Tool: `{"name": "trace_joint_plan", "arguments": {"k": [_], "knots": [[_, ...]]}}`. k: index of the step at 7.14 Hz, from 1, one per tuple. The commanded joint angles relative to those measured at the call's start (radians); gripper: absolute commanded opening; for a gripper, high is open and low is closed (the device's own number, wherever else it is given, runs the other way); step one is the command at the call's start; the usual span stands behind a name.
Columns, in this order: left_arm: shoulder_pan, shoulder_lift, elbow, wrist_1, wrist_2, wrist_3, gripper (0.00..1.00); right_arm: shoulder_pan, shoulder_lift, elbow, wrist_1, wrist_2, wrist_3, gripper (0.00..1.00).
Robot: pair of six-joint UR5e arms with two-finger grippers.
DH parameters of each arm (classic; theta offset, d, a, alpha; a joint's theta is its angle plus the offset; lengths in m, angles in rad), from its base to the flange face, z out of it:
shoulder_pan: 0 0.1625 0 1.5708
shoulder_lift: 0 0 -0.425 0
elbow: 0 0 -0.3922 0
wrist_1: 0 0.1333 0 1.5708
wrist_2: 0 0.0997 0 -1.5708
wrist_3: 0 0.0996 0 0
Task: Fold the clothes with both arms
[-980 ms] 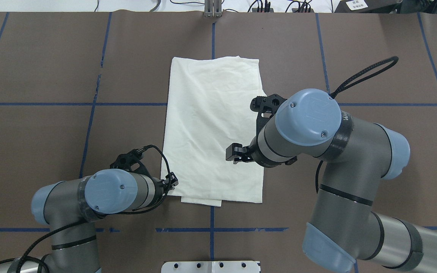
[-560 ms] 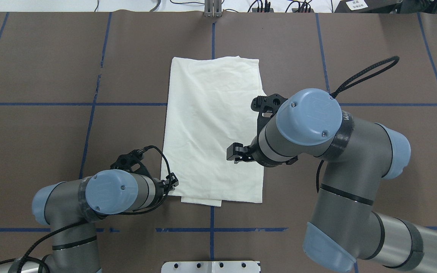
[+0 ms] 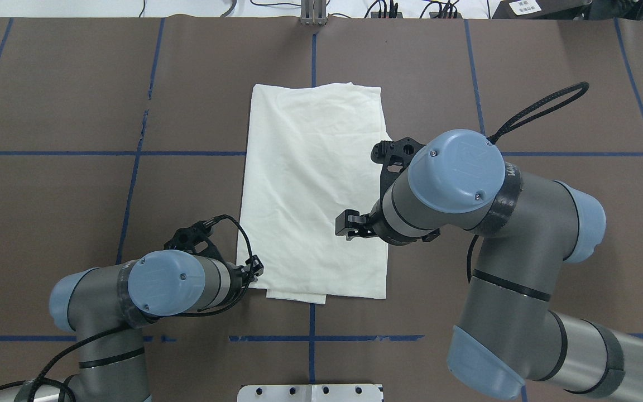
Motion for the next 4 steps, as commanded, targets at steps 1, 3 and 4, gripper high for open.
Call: {"name": "trace_joint_plan", "arguments": {"k": [1,3,4], "knots": [[0.000,-0.004,0.002,-0.002,0.001,0.004,0.17,0.001,0.000,0.000,-0.001,0.000,0.000,1.00],[-0.001,-0.012,0.002,0.000,0.001,0.006,0.00,0.005,0.000,0.002,-0.001,0.002,0.000,1.00],[-0.001,-0.012,0.001,0.000,0.001,0.009,0.00,0.005,-0.003,0.000,-0.001,0.000,0.006,1.00]]}}
